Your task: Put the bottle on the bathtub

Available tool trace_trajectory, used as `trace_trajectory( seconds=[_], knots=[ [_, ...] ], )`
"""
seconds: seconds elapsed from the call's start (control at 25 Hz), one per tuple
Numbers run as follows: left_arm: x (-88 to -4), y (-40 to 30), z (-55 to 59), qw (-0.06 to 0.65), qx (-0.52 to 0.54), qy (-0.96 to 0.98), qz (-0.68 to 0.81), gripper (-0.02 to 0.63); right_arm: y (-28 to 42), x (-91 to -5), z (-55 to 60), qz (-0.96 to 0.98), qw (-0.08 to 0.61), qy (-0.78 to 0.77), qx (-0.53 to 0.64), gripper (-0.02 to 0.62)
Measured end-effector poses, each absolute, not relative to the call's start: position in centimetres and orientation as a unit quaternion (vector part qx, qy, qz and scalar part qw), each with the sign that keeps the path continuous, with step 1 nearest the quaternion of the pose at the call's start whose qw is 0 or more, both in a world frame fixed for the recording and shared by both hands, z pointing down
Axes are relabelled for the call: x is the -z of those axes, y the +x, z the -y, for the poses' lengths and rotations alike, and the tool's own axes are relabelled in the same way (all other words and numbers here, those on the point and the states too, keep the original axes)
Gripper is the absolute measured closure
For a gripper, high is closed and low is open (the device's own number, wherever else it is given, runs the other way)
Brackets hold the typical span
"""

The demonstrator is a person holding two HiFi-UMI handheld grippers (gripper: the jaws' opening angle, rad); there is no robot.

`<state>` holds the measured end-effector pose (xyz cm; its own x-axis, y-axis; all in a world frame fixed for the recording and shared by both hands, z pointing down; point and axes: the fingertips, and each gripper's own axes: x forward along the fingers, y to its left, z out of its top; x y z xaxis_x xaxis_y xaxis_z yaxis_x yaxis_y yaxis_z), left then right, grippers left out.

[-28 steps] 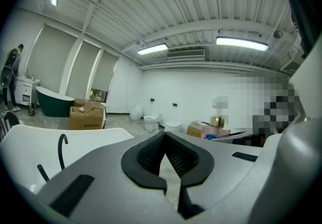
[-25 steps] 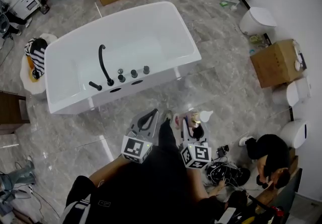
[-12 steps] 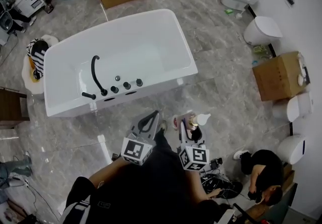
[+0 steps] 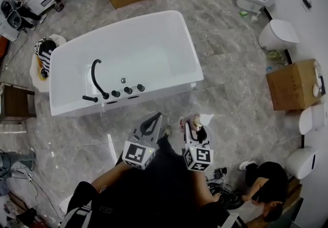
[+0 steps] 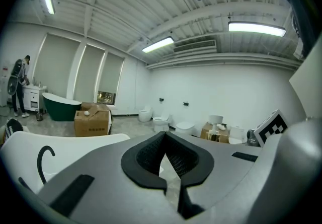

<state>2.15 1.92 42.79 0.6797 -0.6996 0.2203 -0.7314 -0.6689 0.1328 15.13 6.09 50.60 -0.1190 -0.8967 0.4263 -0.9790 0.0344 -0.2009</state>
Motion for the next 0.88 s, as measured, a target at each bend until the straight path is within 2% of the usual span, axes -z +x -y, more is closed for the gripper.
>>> trace_trajectory(
  seconds=[0.36,0.88],
  knots=[
    [-43.3,5.1,0.3,0.093,-0.079,0.913,0.390,0.591,17.5,-53.3,-2.6,0.711,0.107,0.652,-0.239,0.382],
    [-44.4,7.2,9.4,0.114,-0.076,0.914,0.381,0.591,19.2,-58.4,6.7,0.707,0.161,0.642,-0.249,0.382]
  ],
)
